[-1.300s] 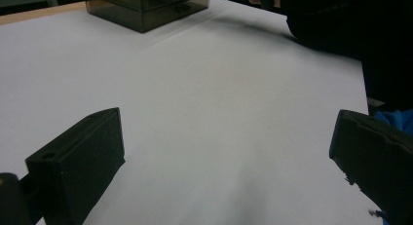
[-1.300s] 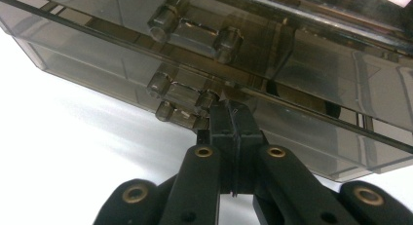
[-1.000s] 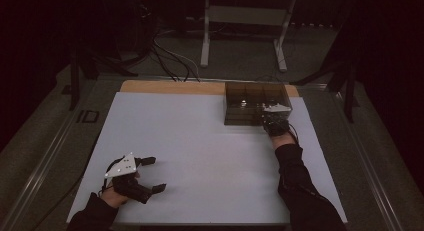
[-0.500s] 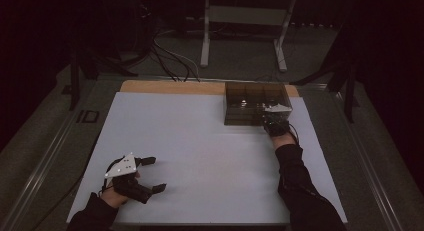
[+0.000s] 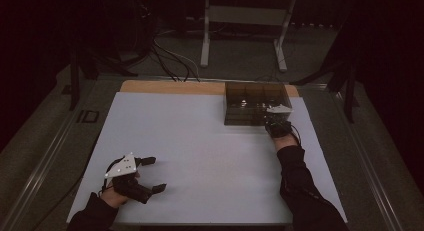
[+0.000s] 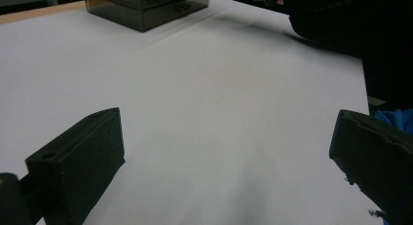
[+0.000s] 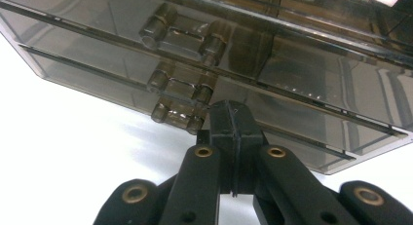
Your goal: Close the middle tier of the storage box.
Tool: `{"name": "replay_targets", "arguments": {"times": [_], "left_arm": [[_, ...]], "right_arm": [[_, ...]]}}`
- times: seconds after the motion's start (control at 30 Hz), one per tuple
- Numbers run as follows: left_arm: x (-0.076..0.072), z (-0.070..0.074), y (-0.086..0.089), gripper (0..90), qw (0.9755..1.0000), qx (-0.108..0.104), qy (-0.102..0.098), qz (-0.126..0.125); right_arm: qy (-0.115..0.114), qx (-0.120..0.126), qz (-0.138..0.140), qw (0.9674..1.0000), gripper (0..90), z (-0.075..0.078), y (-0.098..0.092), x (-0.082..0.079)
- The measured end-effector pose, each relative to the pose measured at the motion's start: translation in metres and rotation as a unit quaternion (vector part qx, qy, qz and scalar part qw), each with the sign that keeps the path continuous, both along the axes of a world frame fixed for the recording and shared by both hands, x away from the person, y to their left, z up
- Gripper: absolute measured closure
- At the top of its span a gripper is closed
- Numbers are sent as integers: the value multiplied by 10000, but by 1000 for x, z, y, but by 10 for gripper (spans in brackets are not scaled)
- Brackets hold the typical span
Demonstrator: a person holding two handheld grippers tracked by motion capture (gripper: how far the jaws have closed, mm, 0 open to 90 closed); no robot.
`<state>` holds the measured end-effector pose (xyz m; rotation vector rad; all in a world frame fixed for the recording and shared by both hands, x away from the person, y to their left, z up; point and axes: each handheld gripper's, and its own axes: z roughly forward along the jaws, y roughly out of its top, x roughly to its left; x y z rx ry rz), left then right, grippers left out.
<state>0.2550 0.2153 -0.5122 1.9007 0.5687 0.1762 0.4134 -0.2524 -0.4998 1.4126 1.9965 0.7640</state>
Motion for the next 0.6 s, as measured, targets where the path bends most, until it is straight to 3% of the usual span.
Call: {"name": "replay_targets", "arguments": {"times": [0.23, 0.4, 0.6], "left_arm": [[0, 0, 0, 10, 10000, 8, 5, -6], [0, 0, 0, 10, 10000, 9, 0, -8], [0, 0, 0, 10, 10000, 8, 6, -8]], "right_arm": [[-23, 42, 36, 10000, 870, 0, 5, -5], [15, 49, -100, 9999, 839, 0, 7, -8], [246, 84, 20, 9997, 681, -2, 10, -10]]}}
